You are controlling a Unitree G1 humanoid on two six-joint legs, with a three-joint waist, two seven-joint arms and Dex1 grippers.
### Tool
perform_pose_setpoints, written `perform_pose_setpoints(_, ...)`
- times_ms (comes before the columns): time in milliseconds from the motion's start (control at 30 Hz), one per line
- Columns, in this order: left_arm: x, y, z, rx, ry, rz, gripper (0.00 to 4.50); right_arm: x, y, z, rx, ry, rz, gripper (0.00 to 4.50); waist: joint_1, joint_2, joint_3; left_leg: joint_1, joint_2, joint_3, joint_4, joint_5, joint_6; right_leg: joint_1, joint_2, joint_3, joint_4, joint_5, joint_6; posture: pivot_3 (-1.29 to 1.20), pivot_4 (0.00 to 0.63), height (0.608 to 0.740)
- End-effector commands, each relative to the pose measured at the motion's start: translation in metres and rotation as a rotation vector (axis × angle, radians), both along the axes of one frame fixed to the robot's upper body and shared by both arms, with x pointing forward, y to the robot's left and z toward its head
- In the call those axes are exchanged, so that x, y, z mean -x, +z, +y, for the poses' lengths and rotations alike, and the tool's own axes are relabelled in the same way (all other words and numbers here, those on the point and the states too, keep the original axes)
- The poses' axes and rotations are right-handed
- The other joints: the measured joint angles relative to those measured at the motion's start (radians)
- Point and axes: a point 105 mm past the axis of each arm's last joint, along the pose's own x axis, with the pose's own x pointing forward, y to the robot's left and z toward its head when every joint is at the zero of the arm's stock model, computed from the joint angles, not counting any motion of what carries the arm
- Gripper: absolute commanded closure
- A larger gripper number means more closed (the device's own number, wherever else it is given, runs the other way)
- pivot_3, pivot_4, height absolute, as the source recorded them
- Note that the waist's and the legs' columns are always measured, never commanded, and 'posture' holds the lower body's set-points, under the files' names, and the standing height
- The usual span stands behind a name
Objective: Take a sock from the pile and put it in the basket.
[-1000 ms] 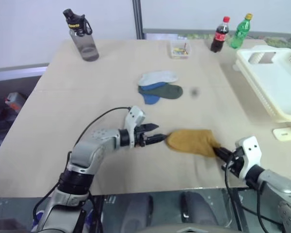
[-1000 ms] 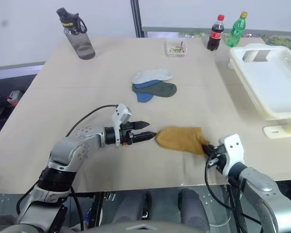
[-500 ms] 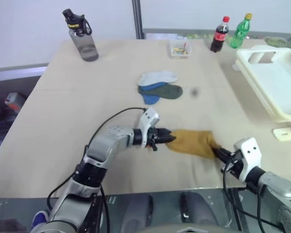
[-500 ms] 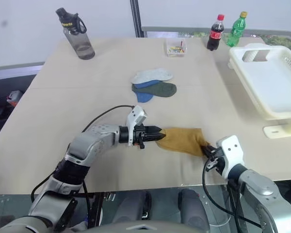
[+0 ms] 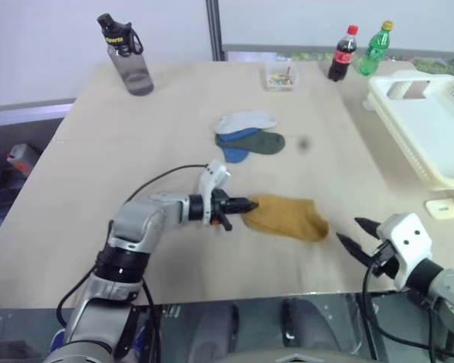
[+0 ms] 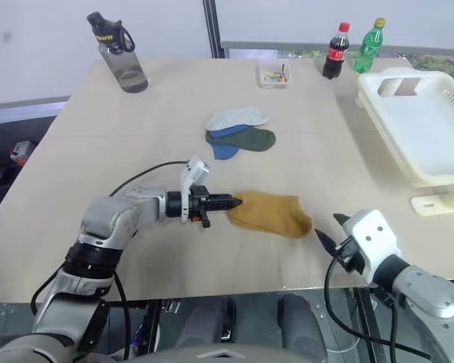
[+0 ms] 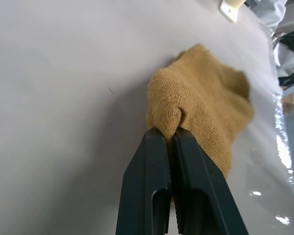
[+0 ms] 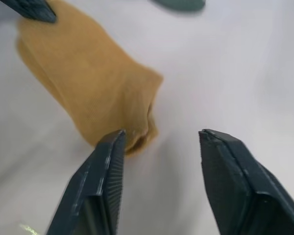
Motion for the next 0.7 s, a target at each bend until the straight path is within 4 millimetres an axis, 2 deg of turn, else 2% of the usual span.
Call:
perform_pose_setpoints(33,0.007,0.013,-0.01,0.034,-0.08,-0.018,4.5,-0.01,0.016,0.019,-0.051,0.104,-0.053,2.49,-0.004,0.0,0.0,0.0,0.0,0.0,0.0,0.0,0.0,0.0,0.0,0.0,0.0,0.0,0.0,0.0,0.15,0.74)
perform_pose_setpoints(100,0.01,0.011,-0.01,0.034,-0.098,-0.008,4.5,-0.017,0.007,0.03,-0.058,0.149,-0.02,3.3,-0.001,0.0,0.0,0.001,0.0,0.0,0.0,0.0,0.0,0.0,0.0,0.0,0.001,0.0,0.0,0.0,0.15,0.74)
perform_pose_setpoints(133,0.014,0.012,-0.01,0.035,-0.127,-0.018,4.15,-0.023,0.0,0.034,-0.067,0.155,0.001,3.57,-0.001,-0.001,-0.001,0.001,0.0,0.0,0.0,0.0,0.0,0.0,0.0,0.0,0.001,0.0,0.0,0.0,0.15,0.74)
perform_pose_setpoints(200,0.005,0.009,-0.007,0.016,-0.057,-0.014,3.4,-0.034,-0.02,0.041,-0.057,0.171,0.045,4.5,-0.001,-0.001,0.0,0.001,0.001,0.0,0.0,0.0,0.0,0.0,0.001,0.0,0.001,0.0,-0.001,0.0,0.15,0.74)
perform_pose_setpoints(300,-0.003,0.008,0.003,-0.002,0.016,0.013,2.31,-0.043,-0.051,0.042,-0.023,0.183,0.115,4.5,0.004,-0.001,0.0,0.0,0.0,0.0,0.0,0.0,0.0,0.0,0.0,0.0,0.0,0.0,0.0,0.0,0.15,0.74)
perform_pose_setpoints(400,0.012,0.011,0.02,0.006,-0.015,0.164,2.31,-0.04,-0.077,0.039,0.037,0.214,0.176,4.5,-0.001,-0.001,0.0,-0.001,0.0,0.0,0.0,0.0,0.0,-0.001,0.0,0.0,-0.001,0.0,0.0,0.0,0.15,0.74)
perform_pose_setpoints(467,0.023,0.005,0.024,-0.016,-0.034,0.275,2.31,-0.038,-0.084,0.039,0.064,0.234,0.185,4.5,-0.003,-0.001,0.0,0.0,0.0,0.0,0.0,0.0,0.0,-0.001,0.001,0.0,0.0,0.0,0.0,0.0,0.15,0.74)
perform_pose_setpoints(567,0.033,-0.021,0.023,-0.125,-0.003,0.434,2.31,-0.037,-0.086,0.039,0.069,0.248,0.184,4.5,0.0,-0.002,-0.001,0.002,0.0,0.0,0.0,0.0,0.0,0.001,0.001,0.0,0.0,0.0,0.0,0.0,0.15,0.74)
perform_pose_setpoints(700,0.038,-0.027,0.012,-0.132,-0.004,0.493,2.31,-0.037,-0.085,0.04,0.068,0.251,0.18,4.5,0.003,-0.006,-0.004,0.009,0.0,0.0,0.0,0.0,0.0,0.008,0.0,0.0,0.0,0.0,0.0,0.0,0.15,0.74)
